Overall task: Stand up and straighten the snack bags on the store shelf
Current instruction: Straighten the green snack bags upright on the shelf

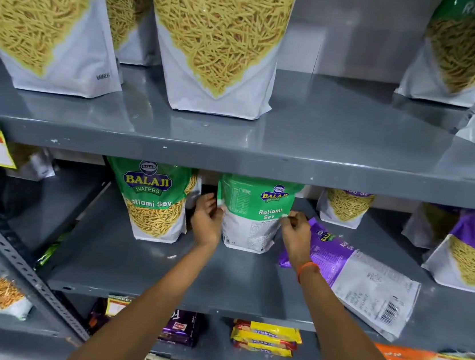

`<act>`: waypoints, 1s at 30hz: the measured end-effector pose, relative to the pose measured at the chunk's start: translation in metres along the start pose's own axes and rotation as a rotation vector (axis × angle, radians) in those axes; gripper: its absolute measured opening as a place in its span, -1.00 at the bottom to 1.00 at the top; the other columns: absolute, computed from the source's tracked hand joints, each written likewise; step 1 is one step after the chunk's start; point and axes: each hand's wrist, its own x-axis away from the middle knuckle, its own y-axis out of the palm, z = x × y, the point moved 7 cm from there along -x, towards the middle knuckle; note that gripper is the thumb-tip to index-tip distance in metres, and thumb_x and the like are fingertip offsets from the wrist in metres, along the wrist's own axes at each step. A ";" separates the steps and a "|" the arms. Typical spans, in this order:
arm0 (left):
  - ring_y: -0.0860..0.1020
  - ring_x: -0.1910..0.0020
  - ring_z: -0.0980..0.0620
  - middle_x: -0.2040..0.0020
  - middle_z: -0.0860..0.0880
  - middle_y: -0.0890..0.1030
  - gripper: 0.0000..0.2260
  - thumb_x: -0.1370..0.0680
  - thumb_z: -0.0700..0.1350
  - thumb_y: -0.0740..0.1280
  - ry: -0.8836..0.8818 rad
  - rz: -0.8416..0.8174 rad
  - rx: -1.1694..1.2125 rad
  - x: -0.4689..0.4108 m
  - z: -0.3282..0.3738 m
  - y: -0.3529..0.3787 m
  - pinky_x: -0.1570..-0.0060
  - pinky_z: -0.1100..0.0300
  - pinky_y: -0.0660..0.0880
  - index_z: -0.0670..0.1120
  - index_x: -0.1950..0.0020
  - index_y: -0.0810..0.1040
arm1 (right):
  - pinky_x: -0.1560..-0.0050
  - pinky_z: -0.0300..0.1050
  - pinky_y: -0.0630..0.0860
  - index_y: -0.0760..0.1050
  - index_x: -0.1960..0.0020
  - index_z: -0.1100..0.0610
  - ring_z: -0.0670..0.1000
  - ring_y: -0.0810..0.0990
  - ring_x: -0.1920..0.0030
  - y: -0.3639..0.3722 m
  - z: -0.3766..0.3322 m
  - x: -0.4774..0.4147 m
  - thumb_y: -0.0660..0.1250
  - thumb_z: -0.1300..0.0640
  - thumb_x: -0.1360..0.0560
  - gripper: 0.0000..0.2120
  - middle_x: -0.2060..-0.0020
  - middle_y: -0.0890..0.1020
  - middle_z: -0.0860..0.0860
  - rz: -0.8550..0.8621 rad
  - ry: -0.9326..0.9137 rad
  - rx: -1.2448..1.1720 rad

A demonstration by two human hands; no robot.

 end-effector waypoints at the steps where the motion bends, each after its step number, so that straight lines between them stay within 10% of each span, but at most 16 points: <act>1: 0.56 -0.07 -0.20 -0.13 -0.42 0.49 -0.69 -0.43 -0.43 0.32 -0.010 0.013 -0.045 0.013 -0.007 0.004 -0.17 0.00 0.47 -0.37 -0.15 0.41 | 0.02 -0.07 0.42 0.47 0.08 0.27 0.05 0.49 0.12 0.001 0.001 -0.001 0.19 0.37 -0.47 -0.90 0.17 0.56 0.14 -0.025 -0.002 -0.005; 7: 0.36 -0.31 -0.05 -0.36 -0.24 0.31 -0.21 -0.30 -0.33 0.48 -0.031 -0.203 -0.091 0.091 -0.045 0.043 -0.27 0.37 0.24 -0.19 -0.45 0.18 | 0.17 -0.32 0.54 0.45 0.01 0.31 -0.30 0.59 0.29 0.012 0.024 0.007 0.00 0.67 -0.37 -0.58 0.31 0.65 -0.11 -0.260 -0.010 -0.068; 11: 0.29 -0.43 -0.13 -0.46 -0.19 0.26 -0.04 -0.21 -0.25 0.58 -0.041 -0.258 -0.058 0.084 -0.055 0.047 -0.42 -0.09 0.29 -0.17 -0.47 0.08 | 0.17 -0.46 0.51 0.45 -0.13 0.51 -0.24 0.61 0.31 0.022 0.019 0.019 -0.10 0.71 -0.25 -0.43 0.12 0.62 0.24 -0.308 -0.080 0.034; 16: 0.31 -0.28 -0.23 -0.27 -0.27 0.31 -0.20 -0.15 -0.03 0.61 -0.028 -0.074 -0.336 0.061 -0.049 0.039 -0.27 0.00 0.32 -0.24 -0.26 0.35 | -0.07 -0.63 0.32 0.61 0.03 0.39 0.04 0.48 -0.04 0.015 0.006 0.029 0.02 0.65 -0.31 -0.53 -0.01 0.55 0.16 -0.284 -0.224 0.220; 20: 0.50 -0.10 -0.16 -0.11 -0.19 0.51 -0.36 -0.17 -0.07 0.60 -0.048 -0.184 -0.308 0.038 -0.054 0.034 -0.02 0.04 0.48 -0.20 -0.12 0.38 | -0.18 -0.22 0.44 0.55 -0.09 0.28 -0.01 0.49 -0.04 0.012 -0.001 0.023 0.09 0.60 -0.37 -0.55 -0.11 0.52 0.16 -0.268 -0.170 0.234; 24: 0.57 0.00 0.03 -0.04 0.01 0.59 -0.39 -0.19 -0.16 0.61 -0.093 -0.396 -0.107 0.017 -0.065 0.019 0.12 0.28 0.51 -0.11 -0.15 0.42 | -0.44 0.05 0.28 0.04 -0.46 0.23 0.13 0.23 -0.46 0.023 0.005 0.012 0.27 0.52 -0.38 -0.26 -0.43 0.27 0.15 -0.515 0.051 0.148; 30: 0.60 0.01 -0.07 0.09 -0.03 0.65 -0.70 -0.34 -0.19 0.51 -0.151 -0.587 -0.028 0.005 -0.078 0.015 -0.02 0.05 0.55 -0.01 0.00 0.52 | -0.33 0.20 0.42 0.20 -0.34 0.24 0.16 0.46 -0.28 0.024 0.028 0.029 0.38 0.45 -0.34 -0.36 -0.24 0.49 0.22 -0.464 0.106 0.174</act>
